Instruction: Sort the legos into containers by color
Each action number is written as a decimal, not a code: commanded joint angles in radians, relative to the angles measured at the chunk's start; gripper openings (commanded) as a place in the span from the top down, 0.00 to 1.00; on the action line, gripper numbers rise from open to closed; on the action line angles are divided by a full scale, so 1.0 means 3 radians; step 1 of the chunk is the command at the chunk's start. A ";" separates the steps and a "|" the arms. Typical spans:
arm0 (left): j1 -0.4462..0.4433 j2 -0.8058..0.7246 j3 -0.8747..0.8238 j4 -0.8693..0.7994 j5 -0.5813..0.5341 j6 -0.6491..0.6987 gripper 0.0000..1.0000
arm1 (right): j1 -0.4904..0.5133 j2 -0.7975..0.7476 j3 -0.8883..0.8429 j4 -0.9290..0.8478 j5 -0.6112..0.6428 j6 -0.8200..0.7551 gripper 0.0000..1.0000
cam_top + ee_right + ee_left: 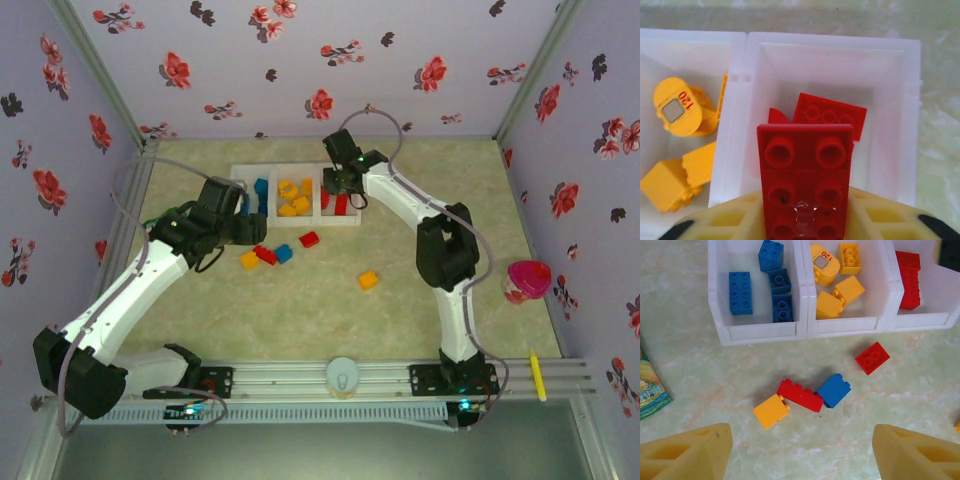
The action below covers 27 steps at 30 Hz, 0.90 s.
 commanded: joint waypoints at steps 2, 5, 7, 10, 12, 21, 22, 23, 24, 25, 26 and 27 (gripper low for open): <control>0.0016 -0.0066 -0.0029 -0.0111 0.0044 -0.0073 0.26 | -0.0041 0.0171 0.0345 -0.0235 -0.0092 -0.0182 0.47; 0.0011 -0.0067 -0.0029 -0.0123 0.0044 -0.0062 0.26 | -0.0041 0.0140 0.0353 -0.0266 -0.0033 -0.0219 0.42; 0.0011 -0.0070 -0.0035 -0.0127 0.0044 -0.0068 0.26 | -0.0041 0.0061 0.0302 -0.0279 -0.0004 -0.0228 0.42; 0.0011 -0.0074 -0.0051 -0.0121 0.0044 -0.0073 0.26 | -0.0032 -0.0162 0.0058 -0.0214 0.0001 -0.0215 0.42; 0.0011 -0.0074 -0.0074 -0.0109 0.0044 -0.0078 0.26 | -0.0028 -0.0365 -0.0181 -0.0145 -0.0001 -0.0190 0.41; 0.0002 -0.0074 -0.0167 -0.0028 0.0054 -0.0103 0.26 | 0.0111 -0.1322 -0.1576 0.0060 0.0146 0.0017 0.39; 0.0001 -0.0070 -0.0167 -0.0015 0.0054 -0.0107 0.26 | 0.0131 -0.1404 -0.1724 0.0051 0.0170 0.0050 0.39; 0.0001 -0.0060 -0.0167 -0.0007 0.0054 -0.0105 0.26 | 0.0150 -0.1483 -0.1846 0.0046 0.0190 0.0092 0.39; 0.0001 -0.0056 -0.0167 -0.0001 0.0059 -0.0109 0.26 | 0.0176 -0.1569 -0.1990 0.0044 0.0206 0.0142 0.39; -0.0002 -0.0052 -0.0165 -0.0002 0.0059 -0.0114 0.26 | 0.0203 -0.1647 -0.2127 0.0040 0.0206 0.0178 0.39; 0.0001 -0.0050 -0.0157 -0.0006 0.0061 -0.0119 0.26 | 0.0235 -0.1714 -0.2233 0.0035 0.0203 0.0193 0.39; -0.0004 -0.0055 -0.0152 -0.0015 0.0064 -0.0118 0.26 | 0.0266 -0.1772 -0.2332 0.0017 0.0202 0.0205 0.39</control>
